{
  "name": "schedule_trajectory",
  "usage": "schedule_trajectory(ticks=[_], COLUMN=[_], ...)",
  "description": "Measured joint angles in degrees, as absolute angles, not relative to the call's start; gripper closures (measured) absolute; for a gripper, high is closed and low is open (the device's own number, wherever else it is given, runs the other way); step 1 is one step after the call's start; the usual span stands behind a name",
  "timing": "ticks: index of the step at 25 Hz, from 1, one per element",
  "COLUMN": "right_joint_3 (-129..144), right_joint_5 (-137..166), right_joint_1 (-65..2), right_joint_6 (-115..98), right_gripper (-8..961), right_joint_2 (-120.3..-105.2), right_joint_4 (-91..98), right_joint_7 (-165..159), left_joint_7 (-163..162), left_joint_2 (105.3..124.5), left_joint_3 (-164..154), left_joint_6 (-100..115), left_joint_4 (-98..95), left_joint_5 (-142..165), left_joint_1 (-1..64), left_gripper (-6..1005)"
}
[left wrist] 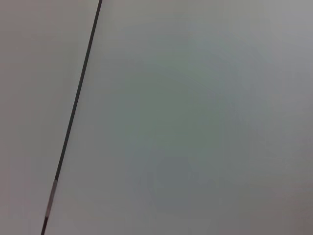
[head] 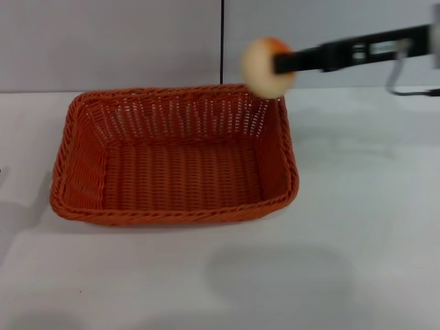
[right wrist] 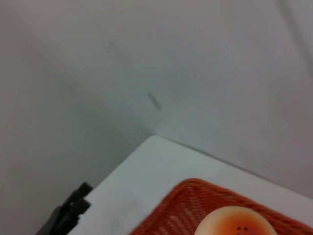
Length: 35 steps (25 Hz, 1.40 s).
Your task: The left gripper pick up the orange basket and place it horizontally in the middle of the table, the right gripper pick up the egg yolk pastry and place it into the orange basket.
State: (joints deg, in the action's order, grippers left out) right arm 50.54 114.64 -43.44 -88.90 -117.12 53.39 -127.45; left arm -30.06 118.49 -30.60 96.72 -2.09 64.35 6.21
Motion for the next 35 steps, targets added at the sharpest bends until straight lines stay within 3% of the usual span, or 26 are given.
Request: schedule_trajectory(ticks=[5,14,19,22,23,26,28,35], right_joint_3=[52.6,55.2,55.4,55.8,55.2,54.2,51.6,46.9], right_joint_5=[114.5,114.1,111.3,103.1,94.5,85.5,67.7,51.0], right_joint_1=[-47.0,-45.9,-40.0,-34.0,-29.1,-25.2,-20.3,-17.8], right_joint_6=[-84.0,-81.3,-83.6,-83.8,-82.8,-82.0,-83.5,-89.2], right_gripper=[904,750,532,393,347,334,326,326], right_joint_2=[-118.17,-118.41,-118.87,-118.95,-118.97,-118.96,-118.77,-118.83], right_joint_4=[46.3,47.1,55.3,56.8,54.7,50.4,37.9,19.1], right_joint_7=[-121.1,-118.8,-115.5,-107.5,-99.1,-89.7,-69.3,-40.2], left_joint_7=[-29.6,-29.3,-29.3,-29.3,-29.3,-29.3,-29.2,-28.6], left_joint_2=[118.47,118.47,118.48,118.47,118.47,118.47,118.48,118.56], left_joint_3=[-30.4,-30.3,-30.3,-30.3,-30.2,-30.2,-30.1,-29.0], left_joint_6=[96.7,96.7,97.7,98.5,98.6,98.6,98.4,98.7], left_joint_4=[-1.3,-0.7,-0.7,-0.7,-0.7,-0.7,-0.7,-0.6], left_joint_5=[64.2,64.1,64.3,64.2,64.1,64.0,64.0,63.9], left_joint_1=[5.9,5.9,6.2,6.0,5.9,5.6,5.4,5.2], left_gripper=[186,186,186,186,186,186,186,186])
